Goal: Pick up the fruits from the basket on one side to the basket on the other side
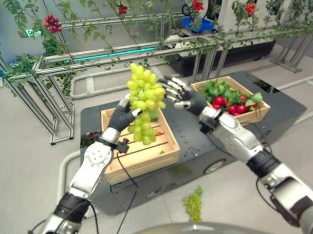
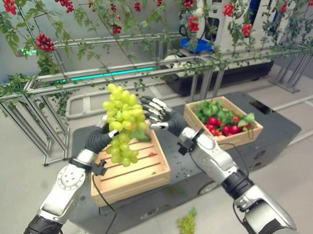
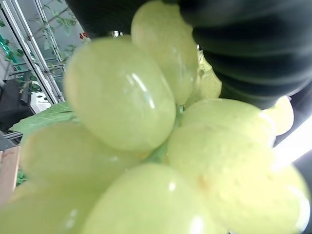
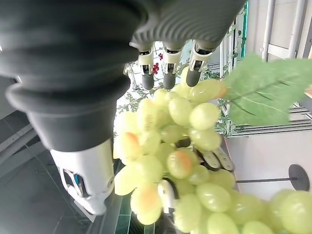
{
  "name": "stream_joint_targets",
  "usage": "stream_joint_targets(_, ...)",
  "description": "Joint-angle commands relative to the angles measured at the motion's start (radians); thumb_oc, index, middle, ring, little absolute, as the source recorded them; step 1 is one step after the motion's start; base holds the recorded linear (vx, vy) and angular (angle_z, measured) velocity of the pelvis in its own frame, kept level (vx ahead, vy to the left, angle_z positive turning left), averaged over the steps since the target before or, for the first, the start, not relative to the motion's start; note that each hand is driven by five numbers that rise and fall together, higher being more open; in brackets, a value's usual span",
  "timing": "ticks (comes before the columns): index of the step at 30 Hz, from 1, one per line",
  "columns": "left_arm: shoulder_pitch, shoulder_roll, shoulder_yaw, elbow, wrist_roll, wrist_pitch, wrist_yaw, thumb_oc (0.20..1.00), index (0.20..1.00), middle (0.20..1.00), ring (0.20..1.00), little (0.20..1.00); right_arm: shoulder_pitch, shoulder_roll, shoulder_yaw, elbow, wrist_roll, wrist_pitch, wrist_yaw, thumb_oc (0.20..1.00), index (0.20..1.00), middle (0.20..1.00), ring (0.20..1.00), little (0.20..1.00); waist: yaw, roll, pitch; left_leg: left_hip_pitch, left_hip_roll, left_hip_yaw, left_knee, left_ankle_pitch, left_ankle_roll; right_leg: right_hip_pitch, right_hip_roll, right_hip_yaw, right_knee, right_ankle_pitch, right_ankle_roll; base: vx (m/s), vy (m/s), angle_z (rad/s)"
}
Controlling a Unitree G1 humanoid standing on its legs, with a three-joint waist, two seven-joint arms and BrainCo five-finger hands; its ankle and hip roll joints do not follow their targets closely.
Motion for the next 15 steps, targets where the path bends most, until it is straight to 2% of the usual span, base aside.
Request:
stream_joint_targets(1, -0.108, 0.058, 0.007, -0.064, -0.095, -0.072, -0.032, 0.200, 0.200, 0.200, 0.200, 0.200, -0.040, 0.028, -0.006, 0.009, 0.054, -0.033, 0.019, 1.000, 1.000, 1.000, 1.000, 1.000, -0.006, -0.029, -0.040, 0.008, -0.035, 0.012, 0.026, -0.055, 0.012, 0.024, 0.022, 0.022, 0.009, -0.032, 0.040, 0.00, 0.000, 0.00)
stream_joint_targets(2, -0.111, 0.064, 0.004, -0.065, -0.126, -0.067, -0.047, 0.200, 0.200, 0.200, 0.200, 0.200, -0.037, 0.030, 0.000, 0.010, 0.057, -0.025, 0.025, 1.000, 1.000, 1.000, 1.000, 1.000, -0.006, -0.027, -0.041, 0.009, -0.034, 0.012, 0.025, -0.055, 0.012, 0.025, 0.022, 0.022, 0.008, -0.032, 0.040, 0.00, 0.000, 0.00)
stream_joint_targets(3, -0.121, 0.092, -0.015, -0.045, -0.211, -0.033, -0.093, 0.200, 0.200, 0.200, 0.200, 0.200, -0.031, 0.024, 0.018, 0.007, 0.061, -0.014, 0.039, 1.000, 1.000, 1.000, 1.000, 1.000, -0.012, -0.021, -0.043, 0.011, -0.034, 0.014, 0.024, -0.052, 0.013, 0.027, 0.022, 0.024, 0.007, -0.030, 0.040, 0.00, 0.000, 0.00)
stream_joint_targets(4, -0.122, 0.092, -0.015, -0.044, -0.212, -0.034, -0.093, 0.200, 0.200, 0.200, 0.200, 0.200, -0.031, 0.024, 0.018, 0.007, 0.061, -0.014, 0.039, 1.000, 1.000, 1.000, 1.000, 1.000, -0.012, -0.022, -0.043, 0.011, -0.034, 0.014, 0.024, -0.052, 0.013, 0.027, 0.022, 0.024, 0.007, -0.030, 0.040, 0.00, 0.000, 0.00)
stream_joint_targets(8, -0.157, 0.178, -0.017, -0.036, -0.275, -0.001, -0.120, 0.200, 0.200, 0.200, 0.200, 0.200, -0.019, 0.025, 0.044, 0.009, 0.060, 0.008, 0.051, 1.000, 1.000, 1.000, 1.000, 1.000, -0.016, -0.012, -0.043, 0.017, -0.035, 0.016, 0.017, -0.048, 0.013, 0.028, 0.023, 0.026, 0.003, -0.027, 0.040, 0.00, 0.000, 0.00)
stream_joint_targets(10, -0.180, 0.256, -0.029, -0.041, -0.331, 0.020, -0.151, 0.200, 0.200, 0.200, 0.200, 0.200, -0.006, 0.026, 0.052, 0.012, 0.065, 0.021, 0.054, 1.000, 1.000, 1.000, 1.000, 1.000, -0.017, -0.008, -0.043, 0.019, -0.035, 0.016, 0.013, -0.044, 0.012, 0.029, 0.024, 0.026, 0.002, -0.025, 0.041, 0.00, 0.000, 0.00)
stream_joint_targets(11, -0.198, 0.317, -0.038, -0.044, -0.360, 0.034, -0.171, 0.200, 0.200, 0.200, 0.200, 0.200, -0.003, 0.023, 0.057, 0.016, 0.072, 0.026, 0.057, 1.000, 1.000, 1.000, 1.000, 1.000, -0.017, -0.005, -0.043, 0.018, -0.035, 0.016, 0.012, -0.043, 0.012, 0.029, 0.024, 0.026, 0.002, -0.023, 0.042, 0.00, 0.000, 0.00)
stream_joint_targets(12, -0.249, 0.421, -0.068, -0.053, -0.430, 0.047, -0.193, 0.200, 0.200, 0.200, 0.200, 0.200, -0.002, 0.020, 0.068, 0.020, 0.079, 0.031, 0.059, 1.000, 1.000, 1.000, 1.000, 1.000, -0.017, -0.004, -0.041, 0.019, -0.036, 0.015, 0.010, -0.040, 0.012, 0.030, 0.024, 0.026, 0.001, -0.020, 0.043, 0.00, 0.000, 0.00)
stream_joint_targets(13, -0.275, 0.464, -0.089, -0.048, -0.461, 0.051, -0.200, 0.200, 0.200, 0.200, 0.200, 0.200, -0.002, 0.015, 0.078, 0.020, 0.079, 0.035, 0.061, 1.000, 1.000, 1.000, 1.000, 1.000, -0.020, -0.002, -0.042, 0.018, -0.036, 0.015, 0.010, -0.038, 0.012, 0.028, 0.024, 0.026, 0.001, -0.018, 0.044, 0.00, 0.000, 0.00)
stream_joint_targets(14, -0.278, 0.465, -0.092, -0.046, -0.462, 0.050, -0.201, 0.200, 0.200, 0.200, 0.200, 0.200, -0.002, 0.016, 0.076, 0.020, 0.079, 0.035, 0.061, 1.000, 1.000, 1.000, 1.000, 1.000, -0.019, -0.003, -0.041, 0.018, -0.036, 0.015, 0.010, -0.038, 0.012, 0.029, 0.024, 0.026, 0.001, -0.018, 0.044, 0.00, 0.000, 0.00)
stream_joint_targets(15, -0.333, 0.529, -0.140, -0.031, -0.524, 0.067, -0.214, 0.200, 0.200, 0.200, 0.200, 0.200, -0.004, 0.003, 0.094, 0.022, 0.084, 0.038, 0.062, 1.000, 1.000, 1.000, 1.000, 1.000, -0.022, -0.001, -0.041, 0.017, -0.037, 0.014, 0.012, -0.037, 0.012, 0.026, 0.023, 0.027, 0.003, -0.016, 0.045, 0.00, 0.000, 0.00)
